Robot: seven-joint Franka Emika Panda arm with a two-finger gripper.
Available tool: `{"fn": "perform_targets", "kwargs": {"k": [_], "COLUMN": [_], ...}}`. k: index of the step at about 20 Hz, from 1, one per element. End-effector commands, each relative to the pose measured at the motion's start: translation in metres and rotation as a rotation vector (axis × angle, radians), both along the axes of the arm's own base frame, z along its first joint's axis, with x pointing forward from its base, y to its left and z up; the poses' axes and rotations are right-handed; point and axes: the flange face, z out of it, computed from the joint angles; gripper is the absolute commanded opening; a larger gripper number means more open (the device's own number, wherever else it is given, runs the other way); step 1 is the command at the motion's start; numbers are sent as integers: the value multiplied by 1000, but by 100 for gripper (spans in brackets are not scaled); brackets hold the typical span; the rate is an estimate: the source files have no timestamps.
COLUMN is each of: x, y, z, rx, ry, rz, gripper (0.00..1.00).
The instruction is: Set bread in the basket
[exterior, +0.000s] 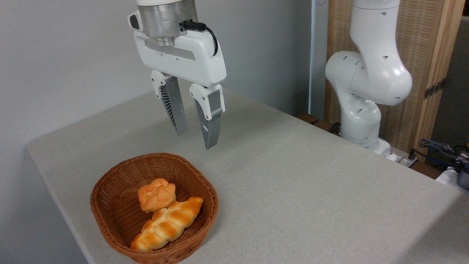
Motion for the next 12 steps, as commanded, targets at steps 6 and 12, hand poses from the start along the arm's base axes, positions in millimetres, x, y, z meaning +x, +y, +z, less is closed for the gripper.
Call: {"fn": "perform_targets", "kwargs": {"k": [6,12], "x": [0,1], "y": [2,2], "z": [3,2], "rx": [-19,-19], "ry": [19,19], "rz": [17,18], "gripper": [100,100]}}
